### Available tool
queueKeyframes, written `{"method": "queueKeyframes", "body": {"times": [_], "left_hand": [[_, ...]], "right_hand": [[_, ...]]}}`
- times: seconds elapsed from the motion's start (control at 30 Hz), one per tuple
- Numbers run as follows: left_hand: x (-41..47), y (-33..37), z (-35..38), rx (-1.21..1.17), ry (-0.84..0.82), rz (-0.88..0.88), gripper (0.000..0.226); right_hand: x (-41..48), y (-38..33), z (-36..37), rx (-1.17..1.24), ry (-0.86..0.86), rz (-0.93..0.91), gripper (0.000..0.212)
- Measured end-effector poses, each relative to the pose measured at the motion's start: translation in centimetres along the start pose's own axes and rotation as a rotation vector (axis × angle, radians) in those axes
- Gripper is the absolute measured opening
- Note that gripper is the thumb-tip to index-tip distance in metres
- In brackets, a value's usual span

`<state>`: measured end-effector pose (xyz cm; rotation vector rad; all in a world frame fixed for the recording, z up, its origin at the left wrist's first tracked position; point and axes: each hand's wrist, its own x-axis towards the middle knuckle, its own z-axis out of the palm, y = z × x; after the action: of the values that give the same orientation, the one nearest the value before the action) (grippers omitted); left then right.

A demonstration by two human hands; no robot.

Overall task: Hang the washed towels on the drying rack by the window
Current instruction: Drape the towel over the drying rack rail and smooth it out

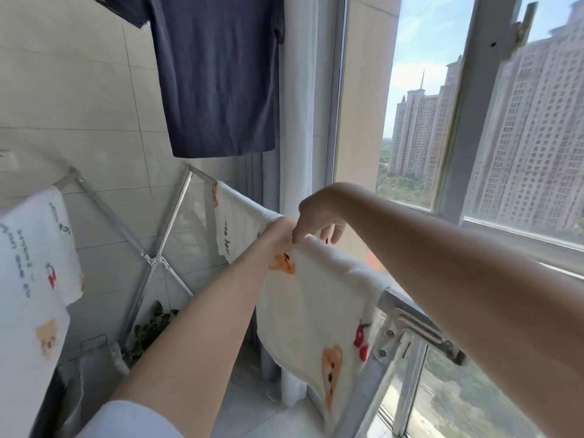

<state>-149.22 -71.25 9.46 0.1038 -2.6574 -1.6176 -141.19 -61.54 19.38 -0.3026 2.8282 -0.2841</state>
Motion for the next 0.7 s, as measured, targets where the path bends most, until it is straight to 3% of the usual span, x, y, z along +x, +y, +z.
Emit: {"method": "queueKeyframes", "body": {"times": [0.1, 0.17, 0.27, 0.4, 0.5, 0.57, 0.67, 0.7], "left_hand": [[4.2, -0.1, -1.1, 0.275, 0.137, 0.088, 0.009], [7.2, -0.6, -2.0, 0.415, 0.073, 0.103, 0.024], [9.2, -2.6, -4.2, 0.367, 0.066, 0.124, 0.018], [12.1, -4.1, -6.5, 0.271, 0.004, 0.18, 0.027], [14.5, -4.8, -7.6, 0.206, 0.022, 0.209, 0.025], [15.4, -5.1, -8.1, 0.108, 0.147, 0.248, 0.026], [17.0, -5.1, -9.7, 0.002, 0.541, 0.247, 0.032], [17.8, -5.2, -10.4, -0.014, 0.566, 0.208, 0.034]], "right_hand": [[2.6, -1.8, -0.1, -0.093, 0.022, -0.044, 0.044], [3.9, -3.0, 0.0, -0.114, 0.056, -0.085, 0.042], [8.2, -2.8, -0.1, -0.172, 0.114, -0.03, 0.052], [12.2, -3.3, -0.3, -0.23, 0.096, -0.08, 0.067], [15.3, -3.9, -0.2, -0.186, 0.106, -0.112, 0.064], [16.9, -4.2, -0.2, -0.167, 0.112, -0.111, 0.054], [19.0, -4.9, -0.1, -0.073, 0.182, -0.133, 0.049], [19.8, -5.1, -0.1, -0.036, 0.213, -0.148, 0.048]]}}
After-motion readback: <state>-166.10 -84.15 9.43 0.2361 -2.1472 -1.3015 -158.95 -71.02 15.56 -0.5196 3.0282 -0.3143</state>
